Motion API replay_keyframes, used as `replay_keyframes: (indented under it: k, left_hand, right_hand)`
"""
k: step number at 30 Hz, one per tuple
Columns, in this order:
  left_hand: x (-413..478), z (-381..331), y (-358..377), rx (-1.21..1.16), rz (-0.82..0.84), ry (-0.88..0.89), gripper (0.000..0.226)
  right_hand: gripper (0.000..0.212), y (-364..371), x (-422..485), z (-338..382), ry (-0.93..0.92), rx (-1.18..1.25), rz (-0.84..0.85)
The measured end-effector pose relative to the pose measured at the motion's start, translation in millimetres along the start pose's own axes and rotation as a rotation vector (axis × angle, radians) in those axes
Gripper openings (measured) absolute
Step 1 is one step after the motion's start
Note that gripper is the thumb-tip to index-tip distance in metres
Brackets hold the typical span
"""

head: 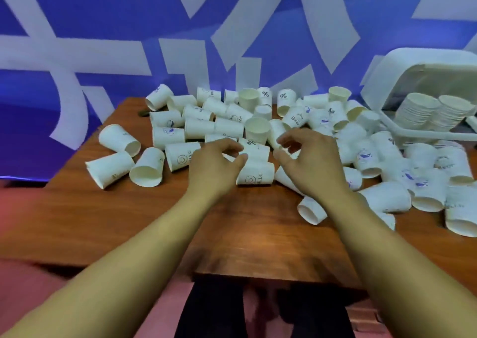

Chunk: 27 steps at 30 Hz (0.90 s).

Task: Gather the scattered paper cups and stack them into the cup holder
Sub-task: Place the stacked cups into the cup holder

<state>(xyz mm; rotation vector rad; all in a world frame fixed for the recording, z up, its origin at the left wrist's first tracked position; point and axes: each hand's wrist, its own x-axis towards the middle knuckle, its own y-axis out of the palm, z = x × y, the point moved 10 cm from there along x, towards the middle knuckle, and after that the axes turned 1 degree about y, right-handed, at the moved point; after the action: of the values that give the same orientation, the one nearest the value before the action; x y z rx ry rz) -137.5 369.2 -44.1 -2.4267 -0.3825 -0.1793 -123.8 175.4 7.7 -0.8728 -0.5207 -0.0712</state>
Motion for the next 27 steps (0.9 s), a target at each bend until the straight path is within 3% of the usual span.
replay_keyframes:
  k: [6, 13, 22, 27]
  left_hand:
    - [-14.0, 67.0, 30.4, -0.14, 0.014, -0.219, 0.013]
    - [-15.6, 78.8, 63.8, -0.347, -0.06, -0.33, 0.021]
    - [-6.5, 85.9, 75.5, -0.413, -0.1, -0.363, 0.015]
    - [-2.9, 79.7, 73.3, -0.528, -0.139, -0.359, 0.015]
  right_hand:
    - [0.032, 57.5, -14.4, -17.2, 0.07, -0.277, 0.134]
    - [0.048, 79.2, -14.3, -38.3, 0.064, -0.563, 0.361]
    - [0.03, 87.6, -0.8, -34.0, -0.063, -0.7, 0.494]
    - [0.034, 74.8, 17.3, -31.8, -0.041, -0.645, 0.485]
